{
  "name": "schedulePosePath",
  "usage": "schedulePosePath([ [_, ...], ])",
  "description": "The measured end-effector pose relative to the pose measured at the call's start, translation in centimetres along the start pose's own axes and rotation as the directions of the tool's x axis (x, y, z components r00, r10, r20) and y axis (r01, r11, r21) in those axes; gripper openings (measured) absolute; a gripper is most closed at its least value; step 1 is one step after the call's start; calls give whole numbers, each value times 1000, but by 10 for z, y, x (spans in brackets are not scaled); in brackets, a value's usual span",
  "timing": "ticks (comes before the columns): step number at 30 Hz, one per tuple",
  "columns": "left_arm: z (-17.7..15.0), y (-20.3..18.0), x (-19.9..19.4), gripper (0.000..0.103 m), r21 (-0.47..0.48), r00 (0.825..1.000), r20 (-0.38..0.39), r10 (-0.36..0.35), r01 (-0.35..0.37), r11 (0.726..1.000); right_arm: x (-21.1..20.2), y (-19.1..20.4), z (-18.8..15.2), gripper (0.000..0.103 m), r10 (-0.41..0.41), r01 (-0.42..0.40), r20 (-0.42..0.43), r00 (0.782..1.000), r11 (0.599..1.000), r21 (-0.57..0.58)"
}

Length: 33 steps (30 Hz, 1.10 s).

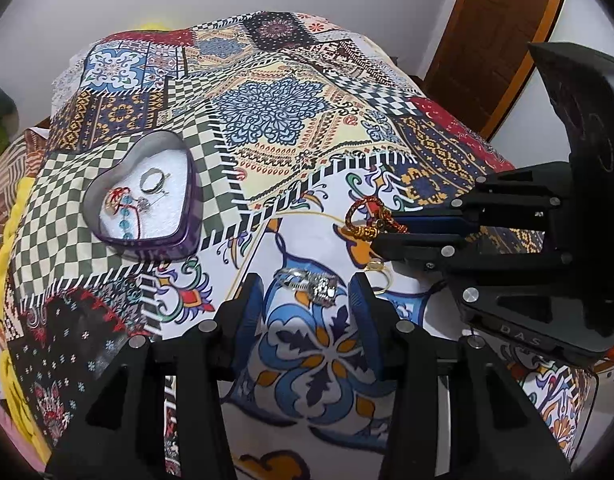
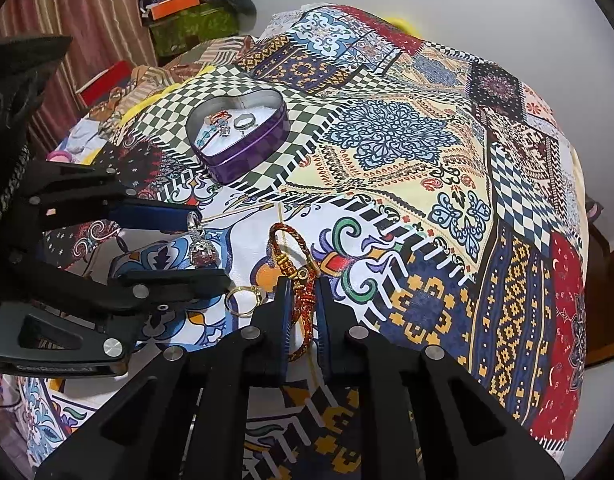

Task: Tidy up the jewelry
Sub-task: 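Grasp the silver charm with the left tool while the right tool grasps the orange bracelet, then carry both pieces over the heart tin and open both tools to drop them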

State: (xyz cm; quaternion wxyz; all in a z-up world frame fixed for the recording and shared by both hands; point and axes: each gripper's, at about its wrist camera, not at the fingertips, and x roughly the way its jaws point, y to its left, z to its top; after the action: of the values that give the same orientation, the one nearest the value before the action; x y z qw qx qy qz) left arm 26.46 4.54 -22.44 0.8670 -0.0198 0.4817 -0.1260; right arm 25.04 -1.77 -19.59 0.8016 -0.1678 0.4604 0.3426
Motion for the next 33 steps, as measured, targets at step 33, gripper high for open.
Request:
schedulePosePath([
  [33,-6,13,-78,15,-68,989,147,35,-25,997,-57,16,19,7,-25,21,95,995,999,48],
])
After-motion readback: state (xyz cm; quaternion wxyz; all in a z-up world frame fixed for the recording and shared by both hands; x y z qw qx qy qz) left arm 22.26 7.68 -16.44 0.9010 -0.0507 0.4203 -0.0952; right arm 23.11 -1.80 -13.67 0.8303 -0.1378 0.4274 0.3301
